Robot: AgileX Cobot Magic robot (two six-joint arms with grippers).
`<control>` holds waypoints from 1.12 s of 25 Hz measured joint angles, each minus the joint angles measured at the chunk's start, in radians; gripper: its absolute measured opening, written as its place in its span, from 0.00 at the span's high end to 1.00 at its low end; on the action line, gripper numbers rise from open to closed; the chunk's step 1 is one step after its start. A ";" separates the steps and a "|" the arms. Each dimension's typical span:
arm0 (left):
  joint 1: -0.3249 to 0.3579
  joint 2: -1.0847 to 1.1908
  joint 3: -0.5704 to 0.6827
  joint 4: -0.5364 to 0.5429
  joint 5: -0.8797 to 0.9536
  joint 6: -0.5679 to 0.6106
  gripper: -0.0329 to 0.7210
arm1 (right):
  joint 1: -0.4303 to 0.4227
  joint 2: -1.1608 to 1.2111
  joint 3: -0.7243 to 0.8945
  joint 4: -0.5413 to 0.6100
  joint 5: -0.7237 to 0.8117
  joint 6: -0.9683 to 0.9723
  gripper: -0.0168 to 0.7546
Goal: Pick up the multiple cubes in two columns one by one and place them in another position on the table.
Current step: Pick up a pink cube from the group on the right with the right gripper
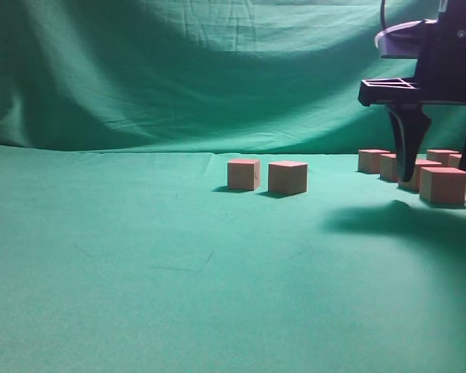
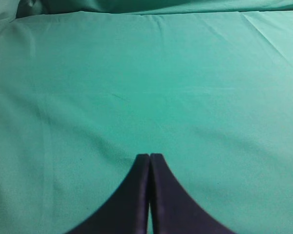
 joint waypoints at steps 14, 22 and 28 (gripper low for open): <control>0.000 0.000 0.000 0.000 0.000 0.000 0.96 | -0.009 0.009 -0.002 -0.002 -0.015 0.009 0.63; 0.000 0.000 0.000 0.000 0.000 0.000 0.96 | -0.009 0.009 -0.007 0.000 0.007 0.002 0.63; 0.000 0.000 0.000 0.000 0.000 0.000 0.96 | 0.033 -0.046 -0.117 0.030 0.191 -0.096 0.63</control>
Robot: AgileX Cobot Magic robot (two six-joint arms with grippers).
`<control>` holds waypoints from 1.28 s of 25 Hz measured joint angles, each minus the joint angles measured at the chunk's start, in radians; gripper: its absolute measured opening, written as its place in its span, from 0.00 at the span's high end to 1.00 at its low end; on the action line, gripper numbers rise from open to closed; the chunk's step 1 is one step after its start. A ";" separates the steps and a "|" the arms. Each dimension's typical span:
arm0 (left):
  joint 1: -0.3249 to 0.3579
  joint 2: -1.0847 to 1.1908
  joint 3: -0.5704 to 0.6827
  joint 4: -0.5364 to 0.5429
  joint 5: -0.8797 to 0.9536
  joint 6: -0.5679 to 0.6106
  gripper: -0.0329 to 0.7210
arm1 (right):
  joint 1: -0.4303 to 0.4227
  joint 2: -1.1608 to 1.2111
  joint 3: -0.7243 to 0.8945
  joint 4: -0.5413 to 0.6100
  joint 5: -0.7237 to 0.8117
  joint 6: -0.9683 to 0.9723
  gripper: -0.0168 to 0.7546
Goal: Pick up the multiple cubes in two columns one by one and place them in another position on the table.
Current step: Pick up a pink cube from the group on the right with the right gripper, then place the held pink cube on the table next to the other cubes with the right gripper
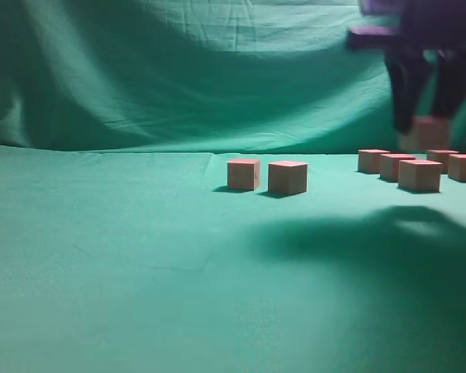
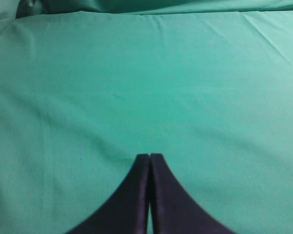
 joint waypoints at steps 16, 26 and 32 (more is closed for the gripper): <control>0.000 0.000 0.000 0.000 0.000 0.000 0.96 | 0.327 0.220 -0.660 0.138 0.345 -0.193 0.63; 0.000 0.000 0.000 0.000 0.000 0.000 0.96 | 0.383 0.536 -0.929 0.141 0.403 -0.129 0.63; 0.000 0.000 0.000 0.000 0.000 0.000 0.96 | 0.383 0.583 -0.941 0.094 0.354 -0.065 0.63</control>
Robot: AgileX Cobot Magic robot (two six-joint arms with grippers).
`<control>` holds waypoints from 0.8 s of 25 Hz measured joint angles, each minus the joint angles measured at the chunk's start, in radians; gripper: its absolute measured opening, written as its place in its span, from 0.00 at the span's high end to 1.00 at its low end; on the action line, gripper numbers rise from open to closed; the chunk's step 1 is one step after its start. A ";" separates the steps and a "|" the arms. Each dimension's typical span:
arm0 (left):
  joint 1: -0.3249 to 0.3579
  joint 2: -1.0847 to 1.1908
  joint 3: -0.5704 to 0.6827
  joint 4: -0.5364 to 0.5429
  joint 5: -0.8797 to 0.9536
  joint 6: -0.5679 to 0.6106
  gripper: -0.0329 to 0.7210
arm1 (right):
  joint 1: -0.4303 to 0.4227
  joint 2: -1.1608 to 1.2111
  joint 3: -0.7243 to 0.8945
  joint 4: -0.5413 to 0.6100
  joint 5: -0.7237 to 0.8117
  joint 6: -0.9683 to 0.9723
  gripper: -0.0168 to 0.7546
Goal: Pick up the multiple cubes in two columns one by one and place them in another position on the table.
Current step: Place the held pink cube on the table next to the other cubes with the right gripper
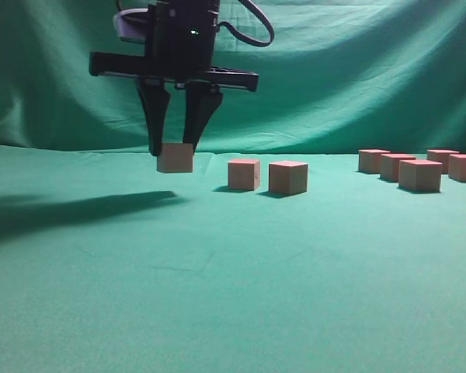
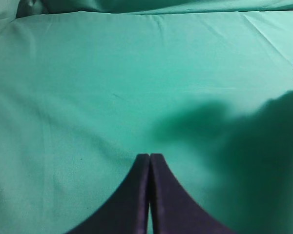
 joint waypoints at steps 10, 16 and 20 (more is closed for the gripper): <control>0.000 0.000 0.000 0.000 0.000 0.000 0.96 | 0.000 0.000 -0.002 -0.101 -0.034 0.104 0.63; 0.000 0.000 0.000 0.000 0.000 0.000 0.96 | 0.000 0.000 -0.002 -0.120 -0.038 0.126 0.63; 0.000 0.000 0.000 0.000 0.000 0.000 0.96 | 0.000 0.025 -0.006 -0.124 -0.038 0.130 0.63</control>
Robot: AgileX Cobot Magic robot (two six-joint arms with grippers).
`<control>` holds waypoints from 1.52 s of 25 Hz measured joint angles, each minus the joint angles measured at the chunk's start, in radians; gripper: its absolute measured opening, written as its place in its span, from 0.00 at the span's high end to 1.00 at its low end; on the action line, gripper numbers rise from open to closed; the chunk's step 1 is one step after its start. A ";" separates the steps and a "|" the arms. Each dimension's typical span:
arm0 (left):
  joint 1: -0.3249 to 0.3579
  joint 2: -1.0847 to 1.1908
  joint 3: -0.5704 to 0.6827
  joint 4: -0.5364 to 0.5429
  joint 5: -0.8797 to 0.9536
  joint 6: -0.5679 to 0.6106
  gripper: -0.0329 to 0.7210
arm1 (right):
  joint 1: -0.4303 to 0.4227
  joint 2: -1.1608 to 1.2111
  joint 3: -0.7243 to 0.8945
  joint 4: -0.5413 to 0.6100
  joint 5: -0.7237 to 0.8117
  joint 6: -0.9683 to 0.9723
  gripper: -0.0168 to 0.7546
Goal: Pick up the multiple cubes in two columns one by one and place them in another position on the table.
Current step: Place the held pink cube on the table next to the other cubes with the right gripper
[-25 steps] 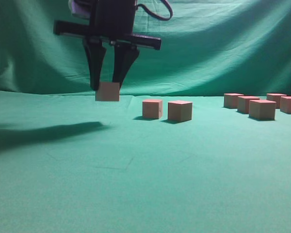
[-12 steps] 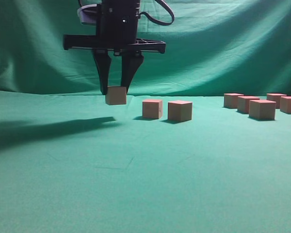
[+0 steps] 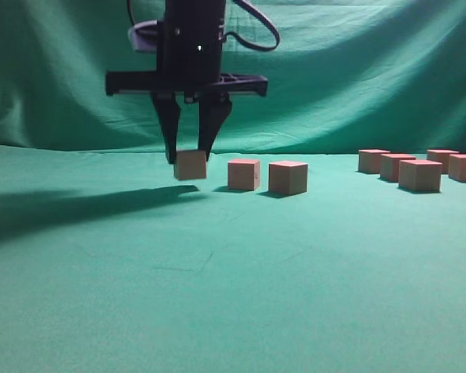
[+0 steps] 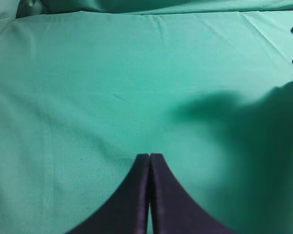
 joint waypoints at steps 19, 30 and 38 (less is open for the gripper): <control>0.000 0.000 0.000 0.000 0.000 0.000 0.96 | 0.000 0.022 -0.002 -0.012 -0.002 0.031 0.63; 0.000 0.000 0.000 0.000 0.000 0.000 0.96 | 0.000 0.022 -0.002 -0.014 0.008 0.031 0.63; 0.000 0.000 0.000 0.000 0.000 0.000 0.96 | 0.000 0.022 -0.002 0.009 -0.018 -0.022 0.43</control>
